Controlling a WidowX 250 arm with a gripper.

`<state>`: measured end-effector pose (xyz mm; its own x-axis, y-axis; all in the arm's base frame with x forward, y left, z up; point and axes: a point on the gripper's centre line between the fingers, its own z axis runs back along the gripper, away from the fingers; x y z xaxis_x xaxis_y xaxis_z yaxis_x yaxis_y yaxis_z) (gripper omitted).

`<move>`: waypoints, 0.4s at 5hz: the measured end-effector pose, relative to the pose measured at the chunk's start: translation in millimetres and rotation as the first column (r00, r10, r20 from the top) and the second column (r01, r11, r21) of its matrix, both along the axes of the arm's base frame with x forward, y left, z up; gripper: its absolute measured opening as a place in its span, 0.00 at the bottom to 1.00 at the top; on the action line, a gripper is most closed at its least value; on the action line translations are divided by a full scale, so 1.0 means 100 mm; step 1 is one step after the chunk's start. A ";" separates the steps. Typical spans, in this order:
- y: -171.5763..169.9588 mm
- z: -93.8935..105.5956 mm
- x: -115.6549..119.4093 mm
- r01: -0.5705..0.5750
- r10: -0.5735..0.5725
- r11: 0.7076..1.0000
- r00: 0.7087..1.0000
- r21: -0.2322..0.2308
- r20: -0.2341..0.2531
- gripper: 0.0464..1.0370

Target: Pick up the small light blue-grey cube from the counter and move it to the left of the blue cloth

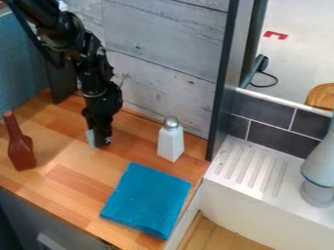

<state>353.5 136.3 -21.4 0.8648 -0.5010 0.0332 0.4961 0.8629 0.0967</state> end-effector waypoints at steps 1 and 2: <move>-0.01 0.00 -0.02 -0.016 0.016 1.000 1.000 -0.004 -0.009 0.50; -0.05 0.18 -0.03 -0.044 0.044 0.999 0.999 -0.023 0.015 0.50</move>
<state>350.1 131.4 -3.1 0.8854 -0.4613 0.0576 0.4561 0.8859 0.0844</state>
